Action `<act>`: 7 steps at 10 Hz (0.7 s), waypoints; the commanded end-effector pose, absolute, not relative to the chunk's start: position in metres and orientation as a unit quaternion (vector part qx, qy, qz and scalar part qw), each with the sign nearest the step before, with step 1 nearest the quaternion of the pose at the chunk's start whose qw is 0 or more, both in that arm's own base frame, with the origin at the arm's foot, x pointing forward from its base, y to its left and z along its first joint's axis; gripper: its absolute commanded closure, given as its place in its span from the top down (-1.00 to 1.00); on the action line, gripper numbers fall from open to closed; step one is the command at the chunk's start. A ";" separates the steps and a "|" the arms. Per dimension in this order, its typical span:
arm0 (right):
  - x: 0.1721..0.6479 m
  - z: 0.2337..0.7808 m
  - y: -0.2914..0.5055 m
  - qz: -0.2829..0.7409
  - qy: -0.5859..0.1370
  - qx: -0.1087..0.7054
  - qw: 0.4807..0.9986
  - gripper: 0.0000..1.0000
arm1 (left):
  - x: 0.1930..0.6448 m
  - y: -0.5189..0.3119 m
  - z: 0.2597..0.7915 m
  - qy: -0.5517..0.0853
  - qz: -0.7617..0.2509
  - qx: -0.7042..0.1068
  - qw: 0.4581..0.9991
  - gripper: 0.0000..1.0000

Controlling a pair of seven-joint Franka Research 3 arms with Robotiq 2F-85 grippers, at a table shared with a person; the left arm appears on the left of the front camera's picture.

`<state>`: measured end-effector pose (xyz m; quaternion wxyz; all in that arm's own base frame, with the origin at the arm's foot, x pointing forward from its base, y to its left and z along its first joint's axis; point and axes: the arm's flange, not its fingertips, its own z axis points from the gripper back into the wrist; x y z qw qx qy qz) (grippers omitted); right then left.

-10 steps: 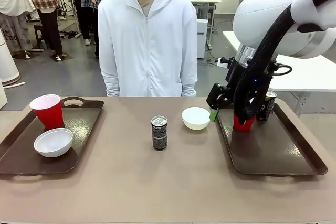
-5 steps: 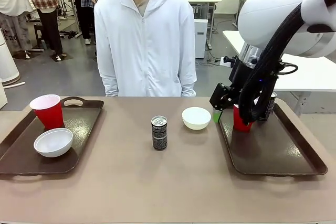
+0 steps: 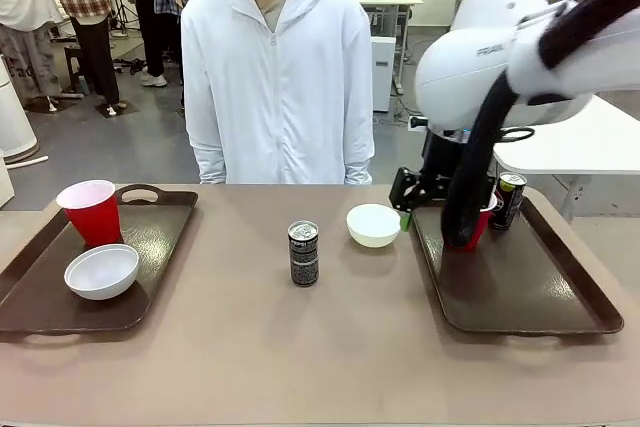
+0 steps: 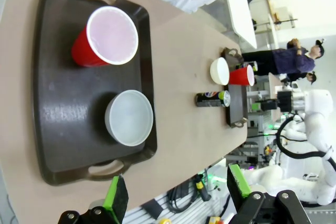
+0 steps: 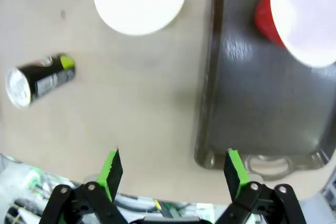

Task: Prepare tableware on both trays.
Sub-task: Pick up a Picnic Bowl from the table and place it on a Handle tray.

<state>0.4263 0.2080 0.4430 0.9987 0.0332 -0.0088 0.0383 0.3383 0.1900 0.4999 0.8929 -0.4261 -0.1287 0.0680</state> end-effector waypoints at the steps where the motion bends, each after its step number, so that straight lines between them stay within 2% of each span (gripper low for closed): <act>1: 0.472 0.436 0.234 0.004 -0.036 0.031 0.999 1.00 | 0.337 0.191 0.500 -0.134 0.062 -0.433 0.889 1.00; 2: 0.488 0.428 0.238 0.011 -0.063 0.025 0.998 1.00 | 0.337 0.191 0.500 -0.134 0.062 -0.433 0.889 1.00; 7: 0.536 0.376 0.240 0.040 -0.089 0.035 0.995 1.00 | 0.337 0.191 0.500 -0.134 0.062 -0.433 0.889 1.00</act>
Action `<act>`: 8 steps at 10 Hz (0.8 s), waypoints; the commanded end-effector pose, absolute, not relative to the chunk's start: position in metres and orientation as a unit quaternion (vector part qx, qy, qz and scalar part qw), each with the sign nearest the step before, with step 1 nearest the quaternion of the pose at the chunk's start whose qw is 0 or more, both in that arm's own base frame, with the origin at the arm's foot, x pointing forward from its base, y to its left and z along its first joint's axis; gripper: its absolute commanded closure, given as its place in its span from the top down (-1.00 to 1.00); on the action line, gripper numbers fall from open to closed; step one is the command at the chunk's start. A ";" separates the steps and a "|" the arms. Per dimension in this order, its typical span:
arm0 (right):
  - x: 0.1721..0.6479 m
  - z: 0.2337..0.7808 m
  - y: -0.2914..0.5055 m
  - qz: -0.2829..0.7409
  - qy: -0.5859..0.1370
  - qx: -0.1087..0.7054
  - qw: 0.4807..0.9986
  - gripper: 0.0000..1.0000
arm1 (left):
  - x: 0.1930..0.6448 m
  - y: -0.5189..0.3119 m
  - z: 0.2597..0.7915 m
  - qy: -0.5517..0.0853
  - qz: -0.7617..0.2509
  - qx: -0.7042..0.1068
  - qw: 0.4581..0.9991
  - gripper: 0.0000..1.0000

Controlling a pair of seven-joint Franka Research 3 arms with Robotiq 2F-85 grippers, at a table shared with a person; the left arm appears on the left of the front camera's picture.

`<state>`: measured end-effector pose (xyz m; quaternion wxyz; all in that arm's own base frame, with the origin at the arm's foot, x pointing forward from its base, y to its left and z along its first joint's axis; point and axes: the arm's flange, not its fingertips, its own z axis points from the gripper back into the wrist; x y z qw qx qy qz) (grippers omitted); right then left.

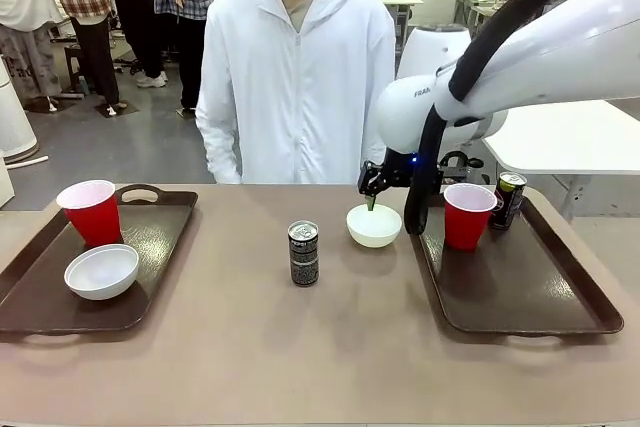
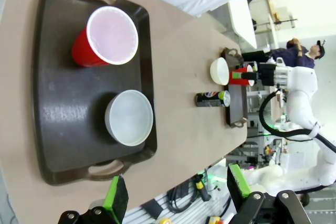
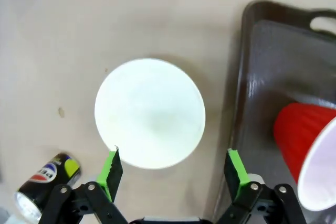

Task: Prepare tableware on both trays.
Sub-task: Pick up a Picnic Bowl from the table and place it on a Handle tray.

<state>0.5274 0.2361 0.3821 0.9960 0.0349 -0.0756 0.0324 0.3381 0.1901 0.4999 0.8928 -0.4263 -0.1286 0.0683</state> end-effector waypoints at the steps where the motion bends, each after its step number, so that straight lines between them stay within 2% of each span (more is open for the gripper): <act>1: 0.537 0.368 0.241 0.047 -0.085 0.041 0.994 1.00 | 0.337 0.191 0.500 -0.134 0.062 -0.433 0.889 1.00; 4: 0.531 0.371 0.237 0.036 -0.078 0.038 0.996 1.00 | 0.337 0.191 0.500 -0.134 0.062 -0.433 0.889 1.00; 8: 0.539 0.347 0.237 0.062 -0.054 0.012 0.997 1.00 | 0.337 0.191 0.500 -0.134 0.062 -0.433 0.889 1.00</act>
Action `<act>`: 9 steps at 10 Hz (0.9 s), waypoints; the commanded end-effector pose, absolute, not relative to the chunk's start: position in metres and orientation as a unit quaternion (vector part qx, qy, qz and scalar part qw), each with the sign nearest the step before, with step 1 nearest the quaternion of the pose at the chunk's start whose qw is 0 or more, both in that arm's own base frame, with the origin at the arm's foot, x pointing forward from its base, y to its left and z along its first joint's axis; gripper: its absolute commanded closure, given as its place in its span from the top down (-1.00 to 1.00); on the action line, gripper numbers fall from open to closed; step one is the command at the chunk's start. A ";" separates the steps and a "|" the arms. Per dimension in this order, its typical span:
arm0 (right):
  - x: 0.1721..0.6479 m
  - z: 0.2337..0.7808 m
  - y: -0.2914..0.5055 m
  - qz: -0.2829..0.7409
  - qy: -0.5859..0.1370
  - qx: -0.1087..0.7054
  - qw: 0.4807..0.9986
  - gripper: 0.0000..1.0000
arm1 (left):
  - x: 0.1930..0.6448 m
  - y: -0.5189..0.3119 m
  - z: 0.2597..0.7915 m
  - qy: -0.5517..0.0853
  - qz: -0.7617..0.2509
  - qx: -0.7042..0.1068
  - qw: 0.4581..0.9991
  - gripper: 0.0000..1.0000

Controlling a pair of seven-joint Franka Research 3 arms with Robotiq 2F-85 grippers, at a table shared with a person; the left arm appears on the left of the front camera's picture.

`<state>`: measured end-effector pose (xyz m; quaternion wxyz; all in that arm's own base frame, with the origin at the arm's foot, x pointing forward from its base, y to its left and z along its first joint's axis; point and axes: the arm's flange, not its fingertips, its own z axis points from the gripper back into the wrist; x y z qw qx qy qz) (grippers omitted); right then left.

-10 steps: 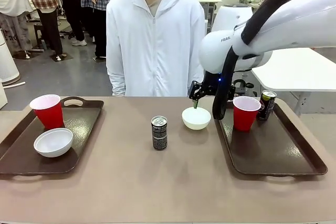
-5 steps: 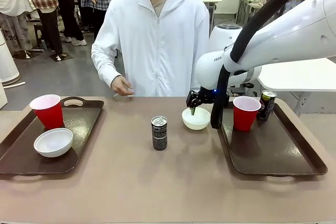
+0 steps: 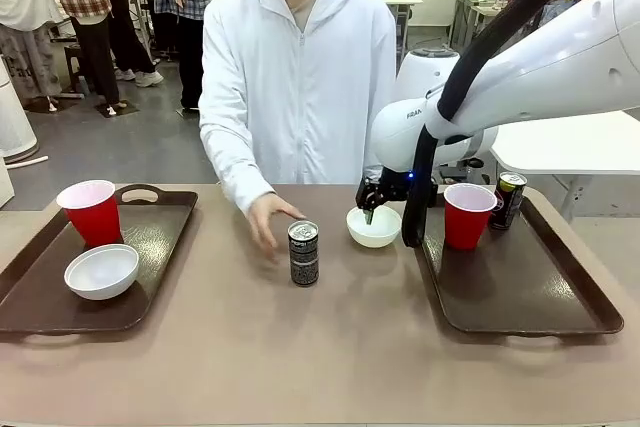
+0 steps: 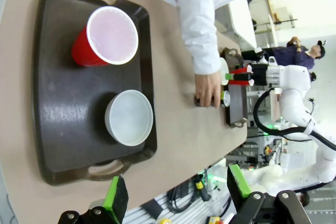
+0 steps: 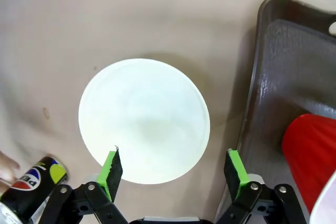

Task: Prepare tableware on both trays.
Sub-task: Pick up a Picnic Bowl from the table and place it on a Handle tray.

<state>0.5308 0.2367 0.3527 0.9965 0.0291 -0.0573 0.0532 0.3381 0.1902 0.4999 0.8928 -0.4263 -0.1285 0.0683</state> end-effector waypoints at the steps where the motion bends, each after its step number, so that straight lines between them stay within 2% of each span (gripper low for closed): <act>1: 0.540 0.342 0.237 0.065 -0.052 0.004 0.997 1.00 | 0.337 0.191 0.500 -0.134 0.062 -0.433 0.889 1.00; 2: 0.540 0.339 0.236 0.075 -0.048 0.007 0.996 0.95 | 0.337 0.191 0.500 -0.134 0.062 -0.433 0.889 1.00; 3: 0.541 0.336 0.236 0.077 -0.044 0.012 0.996 0.61 | 0.337 0.191 0.500 -0.134 0.062 -0.433 0.889 1.00; 4: 0.540 0.336 0.235 0.078 -0.043 0.014 0.996 0.55 | 0.337 0.191 0.500 -0.134 0.062 -0.433 0.889 1.00; 5: 0.542 0.336 0.235 0.076 -0.044 0.015 0.996 0.21 | 0.337 0.191 0.500 -0.134 0.062 -0.433 0.889 1.00; 6: 0.542 0.335 0.235 0.076 -0.044 0.016 0.996 0.16 | 0.337 0.191 0.500 -0.134 0.062 -0.433 0.889 1.00; 7: 0.542 0.335 0.235 0.076 -0.043 0.018 0.996 -0.18 | 0.337 0.191 0.500 -0.134 0.062 -0.433 0.889 1.00; 8: 0.542 0.335 0.234 0.074 -0.042 0.020 0.996 -0.24 | 0.337 0.191 0.500 -0.134 0.062 -0.433 0.889 1.00; 9: 0.542 0.335 0.233 0.072 -0.042 0.022 0.996 -0.58 | 0.337 0.191 0.500 -0.134 0.062 -0.433 0.889 1.00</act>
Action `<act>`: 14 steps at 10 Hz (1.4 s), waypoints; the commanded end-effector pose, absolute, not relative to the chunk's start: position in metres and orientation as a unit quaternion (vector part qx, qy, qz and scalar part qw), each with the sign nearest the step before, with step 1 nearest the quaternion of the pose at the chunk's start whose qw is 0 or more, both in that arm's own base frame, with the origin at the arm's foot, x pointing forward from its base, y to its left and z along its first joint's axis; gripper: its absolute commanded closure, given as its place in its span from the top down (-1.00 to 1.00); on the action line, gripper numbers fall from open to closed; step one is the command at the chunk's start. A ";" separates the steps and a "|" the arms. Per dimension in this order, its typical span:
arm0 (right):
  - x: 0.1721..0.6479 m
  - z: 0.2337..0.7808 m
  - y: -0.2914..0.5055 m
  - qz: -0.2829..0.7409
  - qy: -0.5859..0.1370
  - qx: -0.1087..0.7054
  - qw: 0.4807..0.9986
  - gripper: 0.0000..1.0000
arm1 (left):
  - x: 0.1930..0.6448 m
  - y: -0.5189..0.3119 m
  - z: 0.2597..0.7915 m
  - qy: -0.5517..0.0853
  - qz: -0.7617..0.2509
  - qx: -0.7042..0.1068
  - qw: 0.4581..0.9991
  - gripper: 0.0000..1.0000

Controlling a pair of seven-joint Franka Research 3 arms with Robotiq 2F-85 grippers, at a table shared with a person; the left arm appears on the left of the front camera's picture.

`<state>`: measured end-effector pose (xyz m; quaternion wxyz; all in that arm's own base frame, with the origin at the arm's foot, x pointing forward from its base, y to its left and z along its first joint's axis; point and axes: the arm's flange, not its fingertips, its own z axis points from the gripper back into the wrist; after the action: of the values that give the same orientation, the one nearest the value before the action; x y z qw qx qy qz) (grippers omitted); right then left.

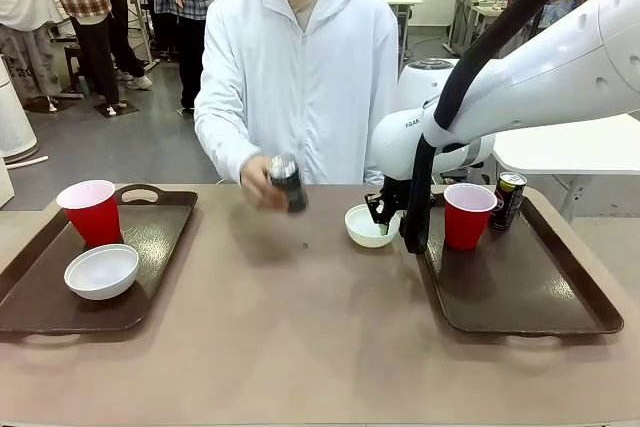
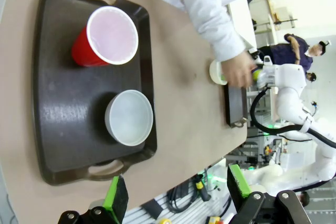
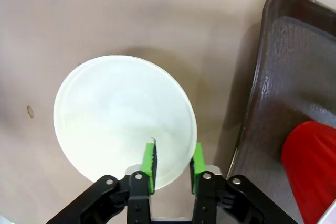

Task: Prepare tableware on both trays.
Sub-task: Pick up a Picnic Bowl from the table and place it on a Handle tray.

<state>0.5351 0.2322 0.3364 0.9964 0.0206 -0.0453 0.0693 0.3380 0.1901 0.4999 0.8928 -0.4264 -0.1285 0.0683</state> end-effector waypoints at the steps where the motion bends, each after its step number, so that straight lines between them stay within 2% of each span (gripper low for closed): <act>1: 0.543 0.336 0.232 0.070 -0.043 0.023 0.996 -0.63 | 0.337 0.191 0.500 -0.134 0.062 -0.433 0.889 1.00; 2: 0.542 0.336 0.232 0.069 -0.041 0.026 0.996 -0.97 | 0.337 0.191 0.500 -0.134 0.062 -0.433 0.889 1.00; 5: 0.527 0.365 0.229 0.046 -0.028 0.068 0.996 -1.00 | 0.337 0.191 0.500 -0.134 0.062 -0.433 0.889 1.00; 8: 0.464 0.432 0.209 0.044 0.040 0.086 0.995 -1.00 | 0.337 0.191 0.500 -0.134 0.062 -0.433 0.889 1.00; 10: 0.425 0.465 0.182 0.030 0.047 0.087 0.995 -1.00 | 0.337 0.191 0.500 -0.134 0.062 -0.433 0.889 1.00; 14: 0.389 0.459 0.113 -0.026 0.049 0.101 0.993 -1.00 | 0.337 0.191 0.500 -0.134 0.062 -0.433 0.889 1.00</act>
<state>0.3961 0.1248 0.4686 0.9952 0.0762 0.0576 -0.0229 0.3380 0.1902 0.4998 0.8929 -0.4262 -0.1282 0.0688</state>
